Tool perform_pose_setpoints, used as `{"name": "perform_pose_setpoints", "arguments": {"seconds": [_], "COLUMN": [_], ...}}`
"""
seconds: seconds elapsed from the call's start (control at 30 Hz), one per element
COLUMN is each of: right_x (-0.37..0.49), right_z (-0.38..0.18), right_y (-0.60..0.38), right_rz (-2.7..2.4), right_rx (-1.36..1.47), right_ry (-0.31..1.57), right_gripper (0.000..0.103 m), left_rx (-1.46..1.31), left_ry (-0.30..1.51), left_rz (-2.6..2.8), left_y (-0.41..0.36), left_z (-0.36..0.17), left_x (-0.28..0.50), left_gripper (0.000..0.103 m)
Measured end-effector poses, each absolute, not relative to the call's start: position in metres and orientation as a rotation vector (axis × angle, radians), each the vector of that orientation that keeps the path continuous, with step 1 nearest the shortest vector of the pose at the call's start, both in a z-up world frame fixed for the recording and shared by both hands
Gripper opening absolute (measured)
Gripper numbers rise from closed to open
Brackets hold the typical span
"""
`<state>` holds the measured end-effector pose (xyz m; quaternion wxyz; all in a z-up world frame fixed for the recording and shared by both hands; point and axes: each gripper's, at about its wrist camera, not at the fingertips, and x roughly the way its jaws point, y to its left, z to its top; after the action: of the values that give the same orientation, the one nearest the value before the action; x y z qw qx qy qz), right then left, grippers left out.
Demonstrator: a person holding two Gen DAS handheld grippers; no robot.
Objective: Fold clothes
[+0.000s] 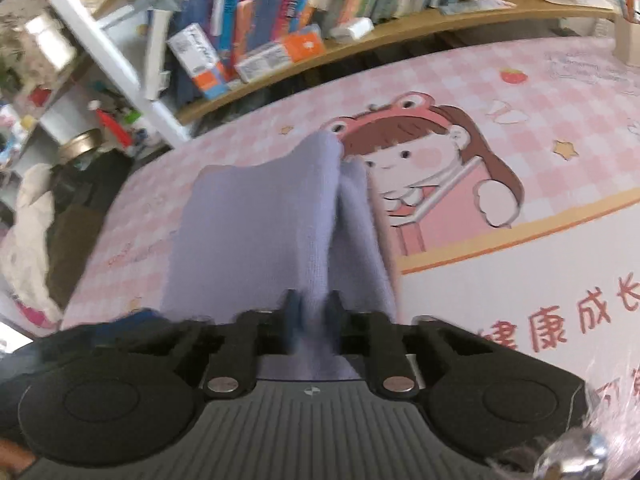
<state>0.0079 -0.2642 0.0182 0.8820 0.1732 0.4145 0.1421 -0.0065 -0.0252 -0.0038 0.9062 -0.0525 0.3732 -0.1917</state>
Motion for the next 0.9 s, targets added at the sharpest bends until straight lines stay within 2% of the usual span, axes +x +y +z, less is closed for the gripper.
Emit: {"name": "perform_pose_setpoints", "arguments": {"seconds": [0.1, 0.3, 0.37, 0.43, 0.47, 0.5, 0.57, 0.9], "right_x": [0.001, 0.006, 0.005, 0.003, 0.0, -0.002, -0.004, 0.0], "right_z": [0.026, 0.009, 0.016, 0.025, 0.03, 0.035, 0.038, 0.006], "right_y": [-0.269, -0.263, -0.262, -0.262, -0.263, -0.264, -0.267, -0.284], "right_rz": [0.292, 0.208, 0.213, 0.208, 0.199, 0.19, 0.19, 0.162], "right_rx": [0.39, 0.345, 0.323, 0.3, 0.289, 0.277, 0.259, 0.368], "right_ry": [0.798, 0.872, 0.862, 0.842, 0.828, 0.814, 0.819, 0.978], "right_gripper": [0.008, 0.008, 0.013, 0.038, 0.064, 0.071, 0.071, 0.073], "left_rx": [-0.106, -0.107, -0.091, -0.08, -0.086, -0.093, -0.126, -0.26], "left_ry": [0.787, 0.789, 0.803, 0.811, 0.801, 0.792, 0.783, 0.896], "left_rz": [-0.39, -0.392, -0.347, -0.299, -0.281, -0.264, -0.246, -0.238], "left_y": [-0.027, -0.026, -0.024, -0.02, -0.017, -0.013, -0.004, 0.008], "left_z": [-0.006, -0.005, 0.0, 0.005, 0.008, 0.01, 0.012, -0.012], "left_x": [-0.004, -0.006, -0.007, -0.008, -0.009, -0.011, -0.01, 0.009], "left_gripper": [0.033, 0.033, 0.037, 0.051, 0.054, 0.055, 0.069, 0.075]}}
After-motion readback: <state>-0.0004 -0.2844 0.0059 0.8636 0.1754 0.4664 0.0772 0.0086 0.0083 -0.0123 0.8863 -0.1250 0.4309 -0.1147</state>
